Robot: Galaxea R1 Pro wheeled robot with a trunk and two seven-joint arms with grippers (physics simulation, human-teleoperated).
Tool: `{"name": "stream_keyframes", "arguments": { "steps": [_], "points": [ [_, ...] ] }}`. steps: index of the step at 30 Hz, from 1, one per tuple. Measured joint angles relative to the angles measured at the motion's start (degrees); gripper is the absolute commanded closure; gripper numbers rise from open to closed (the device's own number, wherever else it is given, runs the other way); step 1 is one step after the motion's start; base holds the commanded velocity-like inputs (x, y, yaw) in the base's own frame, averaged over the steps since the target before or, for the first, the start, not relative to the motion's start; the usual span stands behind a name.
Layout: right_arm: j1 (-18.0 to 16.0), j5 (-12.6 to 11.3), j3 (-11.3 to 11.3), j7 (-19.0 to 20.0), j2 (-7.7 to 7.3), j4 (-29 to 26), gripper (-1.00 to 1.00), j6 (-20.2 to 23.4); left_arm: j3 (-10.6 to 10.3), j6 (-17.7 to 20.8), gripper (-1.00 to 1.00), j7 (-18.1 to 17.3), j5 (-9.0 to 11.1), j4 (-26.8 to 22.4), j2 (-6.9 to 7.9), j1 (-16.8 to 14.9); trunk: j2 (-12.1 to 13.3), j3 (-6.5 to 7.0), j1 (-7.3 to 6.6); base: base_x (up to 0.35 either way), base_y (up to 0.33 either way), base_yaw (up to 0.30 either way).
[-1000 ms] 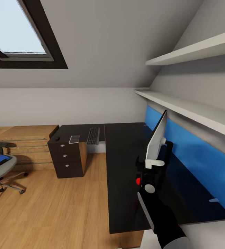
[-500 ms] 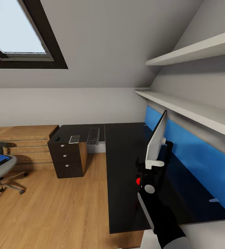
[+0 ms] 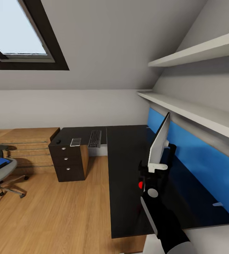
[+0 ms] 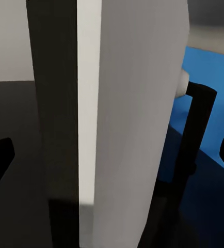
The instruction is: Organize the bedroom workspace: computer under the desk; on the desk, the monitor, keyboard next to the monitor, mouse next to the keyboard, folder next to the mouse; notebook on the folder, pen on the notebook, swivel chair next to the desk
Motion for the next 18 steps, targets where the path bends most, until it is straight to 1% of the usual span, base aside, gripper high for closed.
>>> {"name": "stream_keyframes", "arguments": {
  "steps": [5,18],
  "points": [
    [0.01,-0.05,-0.02,0.06,-0.09,-0.01,-1.0,-0.04,0.0,0.0,-1.0,-0.01,0.0,-0.05,0.0,-0.01,0.0,0.25,0.0,0.0,0.0,-0.099],
    [0.01,-0.03,0.02,0.14,-0.11,0.32,-1.0,-0.12,-0.02,0.0,-1.0,-0.01,0.0,-0.08,0.0,-0.01,0.0,0.98,0.0,0.0,0.0,-0.135]
  ]
}}
